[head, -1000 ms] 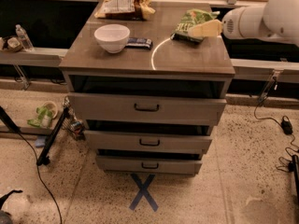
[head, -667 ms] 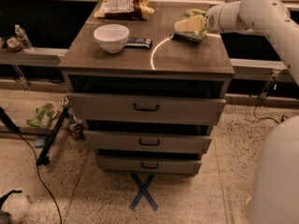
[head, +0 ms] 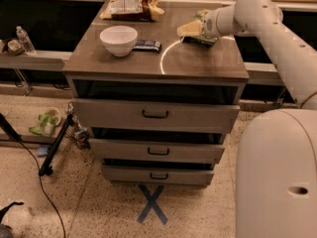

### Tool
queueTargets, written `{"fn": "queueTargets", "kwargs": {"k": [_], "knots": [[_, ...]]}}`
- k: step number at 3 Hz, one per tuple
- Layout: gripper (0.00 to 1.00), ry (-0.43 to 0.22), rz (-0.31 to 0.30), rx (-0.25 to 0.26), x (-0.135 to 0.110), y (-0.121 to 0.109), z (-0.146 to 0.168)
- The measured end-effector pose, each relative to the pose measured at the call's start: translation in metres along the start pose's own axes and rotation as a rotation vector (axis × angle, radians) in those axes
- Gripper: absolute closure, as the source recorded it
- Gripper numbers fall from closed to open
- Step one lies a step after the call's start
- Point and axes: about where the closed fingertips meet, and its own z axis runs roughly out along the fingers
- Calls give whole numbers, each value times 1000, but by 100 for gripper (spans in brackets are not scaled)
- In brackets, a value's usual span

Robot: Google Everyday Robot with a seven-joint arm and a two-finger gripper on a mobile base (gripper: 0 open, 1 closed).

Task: Place green jalapeno chip bag into white bowl

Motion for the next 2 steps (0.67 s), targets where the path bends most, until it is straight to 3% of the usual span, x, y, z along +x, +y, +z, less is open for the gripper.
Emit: {"fn": "queueTargets", "kwargs": {"k": [2], "knots": [[72,41,3,-50,13,12,25]]}}
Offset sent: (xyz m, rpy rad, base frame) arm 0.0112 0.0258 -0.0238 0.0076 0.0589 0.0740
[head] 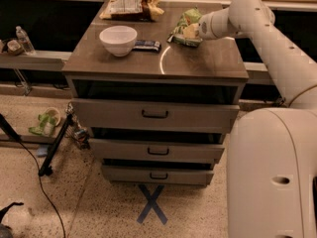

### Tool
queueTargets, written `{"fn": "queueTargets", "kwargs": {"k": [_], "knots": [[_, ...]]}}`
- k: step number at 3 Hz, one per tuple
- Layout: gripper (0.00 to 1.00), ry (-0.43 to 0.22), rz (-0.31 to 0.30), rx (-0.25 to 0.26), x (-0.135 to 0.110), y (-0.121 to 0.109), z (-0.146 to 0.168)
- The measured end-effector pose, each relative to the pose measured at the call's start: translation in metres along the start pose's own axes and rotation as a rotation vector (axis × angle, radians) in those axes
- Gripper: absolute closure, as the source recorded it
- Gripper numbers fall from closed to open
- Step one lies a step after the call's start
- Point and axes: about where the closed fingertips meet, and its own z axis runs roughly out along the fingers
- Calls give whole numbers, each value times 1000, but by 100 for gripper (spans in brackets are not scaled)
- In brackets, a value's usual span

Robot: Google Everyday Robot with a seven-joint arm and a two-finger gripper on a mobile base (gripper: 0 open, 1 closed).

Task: Place green jalapeno chip bag into white bowl

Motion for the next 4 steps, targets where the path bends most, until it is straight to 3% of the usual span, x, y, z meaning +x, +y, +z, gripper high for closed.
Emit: {"fn": "queueTargets", "kwargs": {"k": [1,2,3,4], "knots": [[95,-10,-16,-24,-5,7,-2],[100,-96,-53,-54,-30,18,-33],[100,-189,-120,-153,-54,58,-83],[100,-268,-203,-320,-69,122,-130]]}}
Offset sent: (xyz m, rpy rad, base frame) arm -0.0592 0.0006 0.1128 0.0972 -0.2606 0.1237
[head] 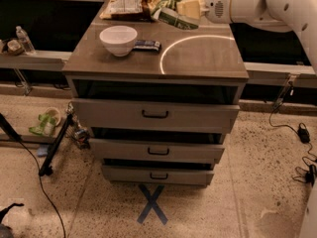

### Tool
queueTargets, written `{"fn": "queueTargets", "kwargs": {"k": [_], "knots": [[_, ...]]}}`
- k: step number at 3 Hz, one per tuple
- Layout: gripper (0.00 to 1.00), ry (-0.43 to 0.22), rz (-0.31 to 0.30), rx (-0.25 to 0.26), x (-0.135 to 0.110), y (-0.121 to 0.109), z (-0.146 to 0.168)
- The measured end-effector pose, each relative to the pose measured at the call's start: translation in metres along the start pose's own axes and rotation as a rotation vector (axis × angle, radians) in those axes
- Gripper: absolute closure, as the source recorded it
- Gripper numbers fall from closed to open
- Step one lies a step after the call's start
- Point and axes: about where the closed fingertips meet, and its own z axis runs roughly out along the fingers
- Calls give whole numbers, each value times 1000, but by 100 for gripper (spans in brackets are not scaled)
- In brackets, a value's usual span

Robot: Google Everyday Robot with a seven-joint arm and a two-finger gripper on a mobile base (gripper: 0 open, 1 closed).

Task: Place green jalapeno chip bag into white bowl

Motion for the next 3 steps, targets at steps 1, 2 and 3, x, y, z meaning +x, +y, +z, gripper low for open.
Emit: {"fn": "queueTargets", "kwargs": {"k": [1,2,3], "knots": [[100,6,5,11,3,-4,7],[100,-14,-6,-21,-3,4,19],[100,-7,-37,-85,-5,16,45]]}}
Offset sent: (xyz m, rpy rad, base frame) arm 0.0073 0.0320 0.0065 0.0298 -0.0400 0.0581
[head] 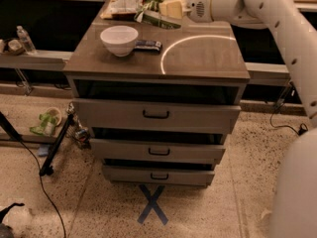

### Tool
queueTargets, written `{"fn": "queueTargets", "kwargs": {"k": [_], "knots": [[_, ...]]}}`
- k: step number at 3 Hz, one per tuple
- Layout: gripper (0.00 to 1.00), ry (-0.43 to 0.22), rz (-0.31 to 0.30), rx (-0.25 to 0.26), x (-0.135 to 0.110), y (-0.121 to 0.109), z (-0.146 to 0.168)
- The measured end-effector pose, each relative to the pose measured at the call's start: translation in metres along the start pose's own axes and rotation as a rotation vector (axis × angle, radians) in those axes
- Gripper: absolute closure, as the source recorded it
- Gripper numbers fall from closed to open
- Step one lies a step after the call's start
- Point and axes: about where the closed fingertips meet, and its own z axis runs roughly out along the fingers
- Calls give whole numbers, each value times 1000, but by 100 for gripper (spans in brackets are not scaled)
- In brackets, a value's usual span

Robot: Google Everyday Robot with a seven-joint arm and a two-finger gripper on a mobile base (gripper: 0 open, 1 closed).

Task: Place green jalapeno chip bag into white bowl

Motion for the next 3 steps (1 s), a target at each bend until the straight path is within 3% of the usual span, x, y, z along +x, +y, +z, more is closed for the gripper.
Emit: {"fn": "queueTargets", "kwargs": {"k": [3], "knots": [[100,74,-132,-185,-20,27,82]]}}
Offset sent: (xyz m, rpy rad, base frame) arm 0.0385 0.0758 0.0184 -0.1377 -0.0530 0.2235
